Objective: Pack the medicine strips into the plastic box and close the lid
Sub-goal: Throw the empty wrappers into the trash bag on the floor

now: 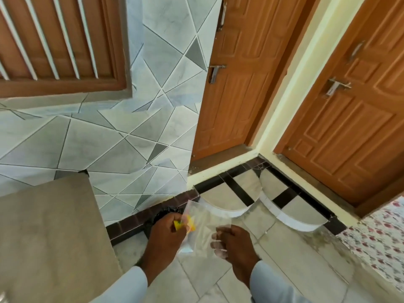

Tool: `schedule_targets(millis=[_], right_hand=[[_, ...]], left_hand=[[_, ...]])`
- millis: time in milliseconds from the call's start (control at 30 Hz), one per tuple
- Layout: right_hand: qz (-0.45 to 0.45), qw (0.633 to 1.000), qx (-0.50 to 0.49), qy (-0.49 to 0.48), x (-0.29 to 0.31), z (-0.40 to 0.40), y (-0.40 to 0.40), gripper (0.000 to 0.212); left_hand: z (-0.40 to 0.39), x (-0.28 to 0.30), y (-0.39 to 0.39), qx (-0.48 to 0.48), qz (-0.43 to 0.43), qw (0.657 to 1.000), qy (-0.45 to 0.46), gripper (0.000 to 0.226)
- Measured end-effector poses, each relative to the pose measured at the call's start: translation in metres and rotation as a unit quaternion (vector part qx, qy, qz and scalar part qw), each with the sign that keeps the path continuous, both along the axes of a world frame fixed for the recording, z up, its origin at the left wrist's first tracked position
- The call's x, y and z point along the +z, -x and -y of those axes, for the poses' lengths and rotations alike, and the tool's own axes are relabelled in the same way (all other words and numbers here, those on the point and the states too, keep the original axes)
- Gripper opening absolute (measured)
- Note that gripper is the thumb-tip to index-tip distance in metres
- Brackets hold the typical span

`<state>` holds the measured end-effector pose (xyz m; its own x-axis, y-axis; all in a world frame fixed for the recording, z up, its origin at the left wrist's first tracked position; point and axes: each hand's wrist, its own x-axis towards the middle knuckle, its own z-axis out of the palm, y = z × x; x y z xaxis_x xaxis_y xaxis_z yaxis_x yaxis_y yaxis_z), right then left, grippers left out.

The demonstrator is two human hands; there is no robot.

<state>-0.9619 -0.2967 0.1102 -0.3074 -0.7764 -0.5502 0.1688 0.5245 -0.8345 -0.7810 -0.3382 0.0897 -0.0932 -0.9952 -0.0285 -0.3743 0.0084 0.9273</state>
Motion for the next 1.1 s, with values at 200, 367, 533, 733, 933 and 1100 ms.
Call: schedule_targets(millis=[200, 367, 533, 733, 933, 1100], right_hand=[[-0.035, 0.998, 0.045, -0.005, -0.027, 0.079, 0.020, 0.011], [-0.071, 0.986, 0.149, -0.020, -0.081, 0.159, 0.048, 0.017], [-0.061, 0.983, 0.167, -0.051, -0.115, 0.220, 0.069, 0.013], [-0.094, 0.971, 0.189, -0.115, -0.196, 0.287, 0.068, 0.032], [-0.137, 0.948, 0.211, -0.194, -0.260, 0.342, 0.048, 0.030], [-0.150, 0.932, 0.238, -0.230, -0.339, 0.381, 0.032, 0.036]], left_hand=[[0.058, -0.020, 0.044, 0.020, 0.029, 0.999, -0.004, 0.004], [0.107, -0.038, 0.078, 0.107, 0.059, 0.991, -0.047, 0.015], [0.138, -0.074, 0.078, 0.181, 0.107, 0.971, -0.118, 0.021], [0.183, -0.138, 0.069, 0.262, 0.056, 0.944, -0.191, 0.029], [0.240, -0.217, 0.049, 0.262, 0.059, 0.917, -0.295, 0.037], [0.280, -0.285, 0.037, 0.247, 0.085, 0.893, -0.366, 0.037]])
